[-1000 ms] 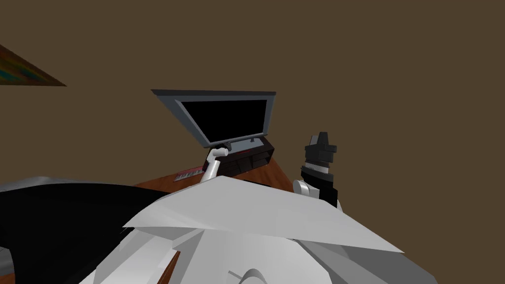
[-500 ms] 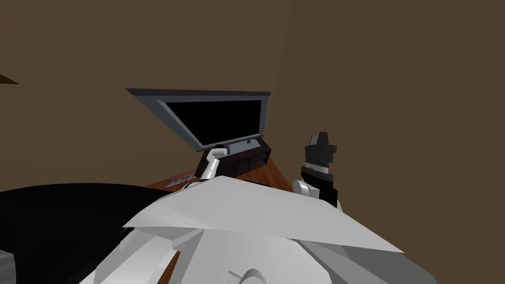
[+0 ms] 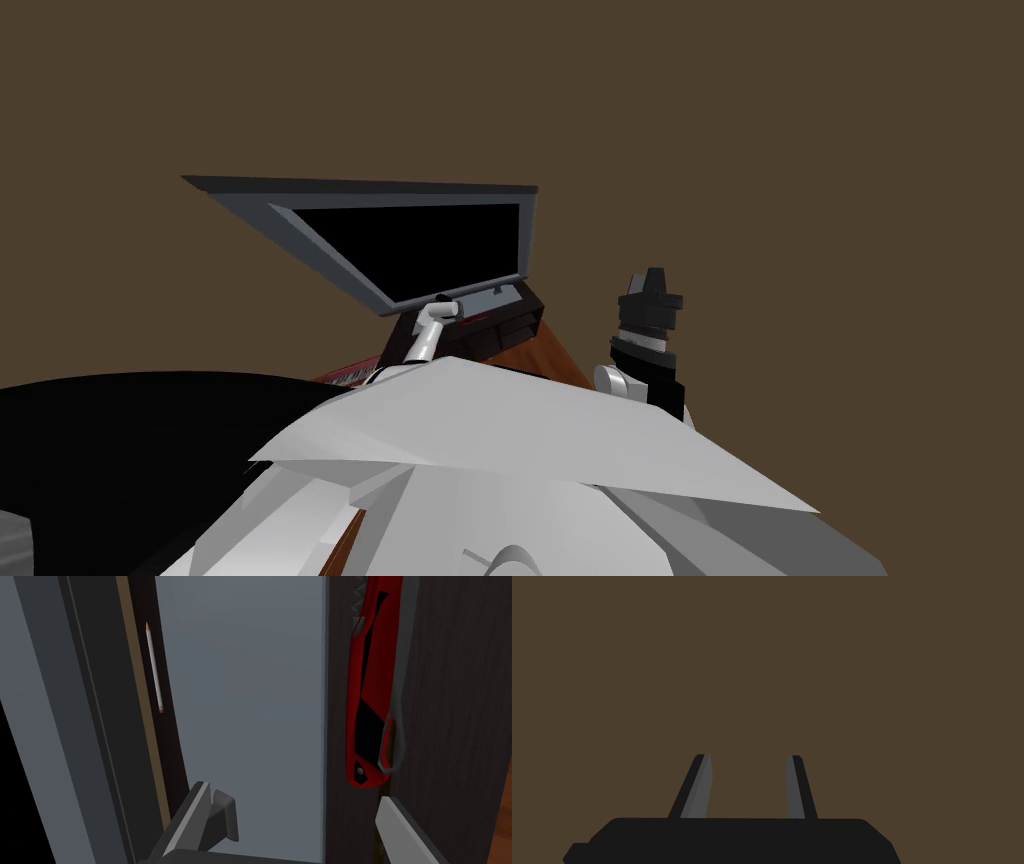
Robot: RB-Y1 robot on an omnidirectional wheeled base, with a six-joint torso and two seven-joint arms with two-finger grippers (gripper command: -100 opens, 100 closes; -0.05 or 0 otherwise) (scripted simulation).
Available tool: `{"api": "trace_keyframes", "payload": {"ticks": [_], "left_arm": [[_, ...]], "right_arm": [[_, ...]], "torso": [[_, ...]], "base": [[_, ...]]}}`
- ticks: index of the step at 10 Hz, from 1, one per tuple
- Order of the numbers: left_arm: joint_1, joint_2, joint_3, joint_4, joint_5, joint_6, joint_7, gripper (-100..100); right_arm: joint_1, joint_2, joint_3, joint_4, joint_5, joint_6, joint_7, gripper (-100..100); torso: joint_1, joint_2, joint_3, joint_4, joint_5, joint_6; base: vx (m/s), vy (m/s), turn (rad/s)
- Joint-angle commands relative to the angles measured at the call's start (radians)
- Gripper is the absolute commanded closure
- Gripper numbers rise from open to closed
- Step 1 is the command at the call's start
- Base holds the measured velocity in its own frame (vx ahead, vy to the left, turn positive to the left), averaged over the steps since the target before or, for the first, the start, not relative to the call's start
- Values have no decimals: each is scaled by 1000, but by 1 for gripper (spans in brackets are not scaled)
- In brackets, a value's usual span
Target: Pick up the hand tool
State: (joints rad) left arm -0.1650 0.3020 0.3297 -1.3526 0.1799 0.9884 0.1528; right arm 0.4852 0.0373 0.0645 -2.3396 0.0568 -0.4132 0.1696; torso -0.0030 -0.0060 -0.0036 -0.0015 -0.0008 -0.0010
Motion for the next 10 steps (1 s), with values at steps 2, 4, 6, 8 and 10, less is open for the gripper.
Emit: {"api": "trace_keyframes", "payload": {"ticks": [2,4,6,8,10], "left_arm": [[-14,12,10,63,0,57,11,-100],[-23,23,19,110,3,103,18,-100],[-30,34,27,155,6,145,26,-100],[-37,45,34,197,9,185,32,-100],[-45,63,47,273,14,244,44,-100]], "right_arm": [[0,0,0,0,0,0,0,0],[0,0,0,0,0,0,0,0],[0,0,0,0,0,0,0,0],[0,0,0,0,0,0,0,0],[0,0,0,0,0,0,0,0]], "torso": [[-1,-1,0,0,0,0],[0,-1,0,0,0,0],[0,0,0,0,0,0],[0,-1,0,0,0,0],[0,0,0,0,0,0]], "base": [[98,-61,-66],[103,-34,-70],[98,-39,-59],[107,-41,-60],[123,-52,-88]]}}
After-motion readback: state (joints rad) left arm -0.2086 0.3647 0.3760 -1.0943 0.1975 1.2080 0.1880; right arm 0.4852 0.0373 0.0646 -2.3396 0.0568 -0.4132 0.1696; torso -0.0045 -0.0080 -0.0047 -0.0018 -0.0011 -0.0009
